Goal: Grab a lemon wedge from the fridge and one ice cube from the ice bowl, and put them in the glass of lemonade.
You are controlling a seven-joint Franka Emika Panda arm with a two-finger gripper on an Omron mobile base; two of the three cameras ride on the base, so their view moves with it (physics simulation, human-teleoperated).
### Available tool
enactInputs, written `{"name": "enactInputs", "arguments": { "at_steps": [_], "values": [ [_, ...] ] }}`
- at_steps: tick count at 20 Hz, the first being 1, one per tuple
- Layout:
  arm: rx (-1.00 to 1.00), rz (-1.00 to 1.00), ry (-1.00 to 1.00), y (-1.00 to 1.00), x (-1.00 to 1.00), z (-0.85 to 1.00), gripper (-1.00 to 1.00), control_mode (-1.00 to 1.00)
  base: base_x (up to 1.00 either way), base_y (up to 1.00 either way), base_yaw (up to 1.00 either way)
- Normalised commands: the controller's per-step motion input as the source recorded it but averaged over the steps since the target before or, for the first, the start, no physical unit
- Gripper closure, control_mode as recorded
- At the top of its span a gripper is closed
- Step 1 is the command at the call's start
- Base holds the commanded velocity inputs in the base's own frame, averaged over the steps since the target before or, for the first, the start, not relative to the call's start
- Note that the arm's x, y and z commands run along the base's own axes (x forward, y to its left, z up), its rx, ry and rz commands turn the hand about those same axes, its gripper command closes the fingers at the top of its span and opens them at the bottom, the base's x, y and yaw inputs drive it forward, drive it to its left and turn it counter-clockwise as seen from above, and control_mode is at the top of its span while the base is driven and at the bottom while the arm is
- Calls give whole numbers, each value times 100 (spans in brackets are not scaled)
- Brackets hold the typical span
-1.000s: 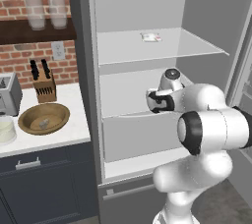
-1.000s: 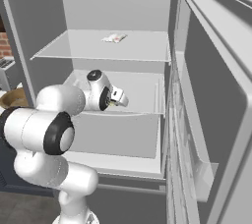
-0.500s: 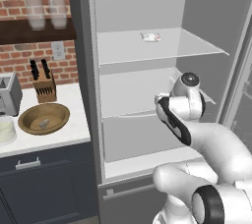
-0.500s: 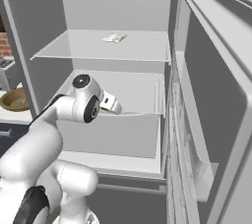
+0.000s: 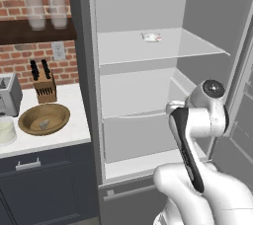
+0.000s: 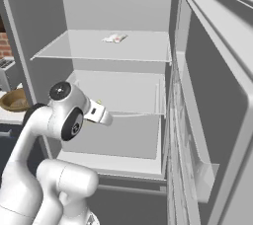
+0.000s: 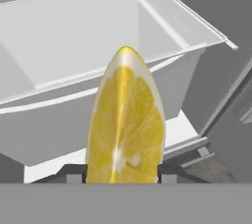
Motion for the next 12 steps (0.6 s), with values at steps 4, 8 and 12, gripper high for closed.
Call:
{"name": "enactInputs", "arguments": {
  "at_steps": [4,8,12],
  "values": [
    [0,2,0,6,-100,68,100,-100,0,0,0],
    [0,5,-2,9,-100,61,100,-100,0,0,0],
    [0,7,-1,8,-100,51,100,-100,0,0,0]
  ]
}}
